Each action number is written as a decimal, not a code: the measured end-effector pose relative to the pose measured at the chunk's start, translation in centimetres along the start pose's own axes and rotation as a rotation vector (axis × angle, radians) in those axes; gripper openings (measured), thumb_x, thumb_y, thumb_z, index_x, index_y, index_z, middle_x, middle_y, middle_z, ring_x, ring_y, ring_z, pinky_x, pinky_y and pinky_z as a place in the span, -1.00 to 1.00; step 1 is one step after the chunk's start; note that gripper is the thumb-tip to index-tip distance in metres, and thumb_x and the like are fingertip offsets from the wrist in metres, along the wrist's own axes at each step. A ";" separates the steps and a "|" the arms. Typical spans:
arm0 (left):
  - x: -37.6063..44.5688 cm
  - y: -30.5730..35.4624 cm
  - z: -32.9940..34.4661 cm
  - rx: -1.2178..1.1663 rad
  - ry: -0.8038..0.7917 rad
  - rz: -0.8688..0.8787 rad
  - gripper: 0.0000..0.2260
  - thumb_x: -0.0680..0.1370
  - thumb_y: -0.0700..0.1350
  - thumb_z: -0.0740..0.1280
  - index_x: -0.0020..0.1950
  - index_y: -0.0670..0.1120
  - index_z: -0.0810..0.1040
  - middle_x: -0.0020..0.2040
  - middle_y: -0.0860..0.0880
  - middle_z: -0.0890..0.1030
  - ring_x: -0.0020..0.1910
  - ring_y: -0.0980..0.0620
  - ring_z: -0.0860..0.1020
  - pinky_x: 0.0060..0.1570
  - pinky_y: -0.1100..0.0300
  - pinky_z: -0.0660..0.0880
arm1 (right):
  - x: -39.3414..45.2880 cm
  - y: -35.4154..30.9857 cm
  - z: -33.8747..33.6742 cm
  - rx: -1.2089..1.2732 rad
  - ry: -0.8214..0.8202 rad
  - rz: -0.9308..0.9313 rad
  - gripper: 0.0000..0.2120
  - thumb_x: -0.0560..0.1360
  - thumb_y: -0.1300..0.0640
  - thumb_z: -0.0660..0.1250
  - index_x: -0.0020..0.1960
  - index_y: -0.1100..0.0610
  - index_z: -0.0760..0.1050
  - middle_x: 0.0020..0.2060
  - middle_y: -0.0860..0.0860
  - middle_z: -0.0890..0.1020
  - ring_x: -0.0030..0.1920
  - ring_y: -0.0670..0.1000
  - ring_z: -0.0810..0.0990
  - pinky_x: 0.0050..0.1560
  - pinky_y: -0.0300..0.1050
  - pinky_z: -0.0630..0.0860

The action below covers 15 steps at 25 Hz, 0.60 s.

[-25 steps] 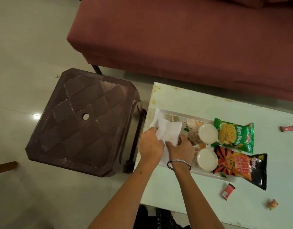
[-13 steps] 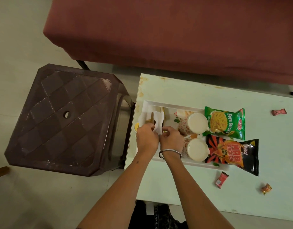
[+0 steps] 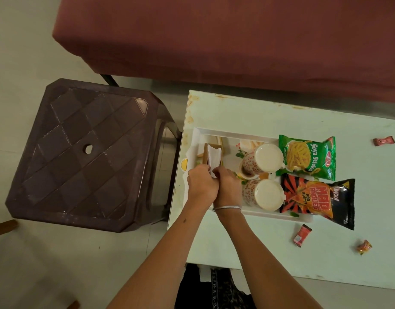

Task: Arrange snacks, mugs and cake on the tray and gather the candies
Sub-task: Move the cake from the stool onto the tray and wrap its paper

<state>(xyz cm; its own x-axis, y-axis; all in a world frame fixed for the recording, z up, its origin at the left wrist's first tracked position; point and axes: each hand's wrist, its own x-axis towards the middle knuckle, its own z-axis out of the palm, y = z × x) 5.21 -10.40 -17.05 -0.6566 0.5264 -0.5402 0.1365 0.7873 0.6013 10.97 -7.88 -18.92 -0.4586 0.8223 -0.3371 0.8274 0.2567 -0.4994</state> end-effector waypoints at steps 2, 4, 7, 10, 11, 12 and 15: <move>-0.4 -0.5 -0.1 -0.014 0.002 -0.027 -0.80 0.49 -0.22 0.33 0.10 -0.20 0.57 0.04 -0.17 0.63 0.04 -0.14 0.59 0.18 0.03 0.51 | -0.5 0.3 0.2 0.028 0.042 -0.018 -0.82 0.43 0.37 0.24 0.02 0.31 0.50 -0.05 0.23 0.61 -0.07 0.24 0.57 -0.13 0.08 0.47; -0.7 -1.1 -0.2 0.003 0.009 -0.050 -0.77 0.48 -0.21 0.35 0.13 -0.19 0.57 0.10 -0.17 0.62 0.10 -0.16 0.57 0.25 -0.04 0.46 | -1.0 0.6 0.4 0.041 0.065 -0.041 -0.83 0.38 0.42 0.27 -0.04 0.35 0.54 -0.08 0.27 0.59 -0.09 0.27 0.56 -0.13 0.11 0.49; -0.9 -1.8 0.0 0.040 -0.039 -0.044 -0.80 0.51 -0.20 0.32 0.11 -0.18 0.58 0.13 -0.17 0.60 0.15 -0.17 0.54 0.27 -0.03 0.42 | -0.9 1.3 0.9 -0.108 0.005 -0.118 -0.83 0.42 0.37 0.27 -0.03 0.33 0.57 -0.04 0.26 0.59 0.03 0.24 0.52 0.00 0.07 0.47; -0.9 -2.2 0.2 0.034 -0.064 -0.033 -0.79 0.52 -0.21 0.29 0.14 -0.17 0.56 0.12 -0.17 0.60 0.13 -0.14 0.54 0.27 -0.01 0.43 | -0.8 1.6 1.2 -0.221 -0.077 -0.145 -0.77 0.50 0.27 0.19 0.07 0.23 0.56 0.05 0.16 0.60 0.12 0.13 0.48 0.09 -0.05 0.40; -1.0 -2.2 0.2 0.017 -0.072 -0.038 -0.78 0.51 -0.22 0.31 0.15 -0.17 0.55 0.12 -0.16 0.60 0.12 -0.12 0.54 0.26 0.00 0.43 | -1.0 1.6 1.1 -0.201 -0.075 -0.124 -0.75 0.49 0.27 0.19 0.10 0.20 0.55 0.07 0.14 0.60 0.14 0.11 0.48 0.10 -0.06 0.41; -1.1 -2.3 0.1 0.003 -0.084 -0.038 -0.75 0.50 -0.23 0.33 0.17 -0.16 0.53 0.11 -0.15 0.60 0.10 -0.10 0.54 0.25 0.01 0.43 | -1.2 1.6 0.8 -0.167 -0.065 -0.100 -0.74 0.49 0.27 0.20 0.13 0.18 0.54 0.08 0.13 0.60 0.14 0.12 0.49 0.10 -0.06 0.43; -1.5 -2.2 -0.1 -0.003 -0.113 -0.025 -0.70 0.48 -0.25 0.35 0.21 -0.15 0.51 0.12 -0.13 0.59 0.10 -0.08 0.54 0.26 0.04 0.42 | -2.1 1.6 -0.3 -0.069 -0.018 -0.085 -0.71 0.46 0.28 0.22 0.15 0.17 0.54 0.08 0.13 0.61 0.13 0.13 0.52 0.07 -0.04 0.47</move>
<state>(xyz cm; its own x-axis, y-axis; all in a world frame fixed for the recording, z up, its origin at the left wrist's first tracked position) 5.82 -12.98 -17.45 -0.5721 0.5394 -0.6178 0.1188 0.7998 0.5884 13.33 -9.08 -18.74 -0.5332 0.7870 -0.3103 0.8053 0.3598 -0.4713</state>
